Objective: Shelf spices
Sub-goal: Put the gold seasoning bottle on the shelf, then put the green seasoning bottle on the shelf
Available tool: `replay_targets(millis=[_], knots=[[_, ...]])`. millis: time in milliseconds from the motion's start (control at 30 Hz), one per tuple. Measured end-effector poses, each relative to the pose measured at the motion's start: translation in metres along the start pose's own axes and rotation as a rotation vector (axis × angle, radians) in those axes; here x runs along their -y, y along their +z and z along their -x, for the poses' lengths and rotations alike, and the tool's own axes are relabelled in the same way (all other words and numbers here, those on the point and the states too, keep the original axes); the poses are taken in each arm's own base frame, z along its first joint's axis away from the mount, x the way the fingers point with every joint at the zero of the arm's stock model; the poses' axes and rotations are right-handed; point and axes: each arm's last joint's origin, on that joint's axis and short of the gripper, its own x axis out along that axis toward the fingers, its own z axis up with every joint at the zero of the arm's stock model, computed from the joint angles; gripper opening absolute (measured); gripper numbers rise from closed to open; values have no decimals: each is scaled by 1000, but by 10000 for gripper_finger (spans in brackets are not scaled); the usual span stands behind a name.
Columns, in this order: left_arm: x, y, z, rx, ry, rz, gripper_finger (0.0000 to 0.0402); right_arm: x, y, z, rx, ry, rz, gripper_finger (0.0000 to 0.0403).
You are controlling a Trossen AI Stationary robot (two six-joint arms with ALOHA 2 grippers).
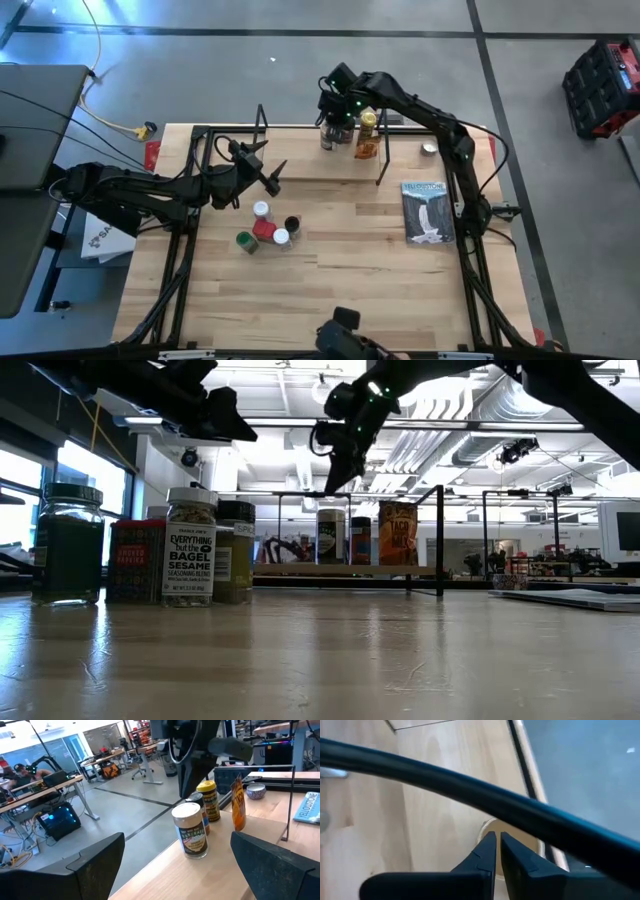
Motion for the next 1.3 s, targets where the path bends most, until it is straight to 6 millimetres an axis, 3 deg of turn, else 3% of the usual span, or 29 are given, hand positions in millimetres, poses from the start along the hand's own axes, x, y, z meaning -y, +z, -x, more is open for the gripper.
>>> replay_targets(millis=[333, 767, 933, 1133, 1300], knots=[[0, 0, 0, -1, 0, -1, 362, 5, -7, -31, -62, 34, -11, 2], [0, 0, 0, -1, 1, -1, 362, 15, -7, -34, -86, -99, 249, 0], [0, 0, 0, -1, 1, -2, 362, 16, -6, -35, -93, -117, 275, 0], [0, 0, 0, -1, 0, -1, 362, 7, 2, -28, -72, -117, 300, 0], [1, 0, 1, 1, -6, 4, 362, -8, 24, -2, 16, -137, 335, 0]])
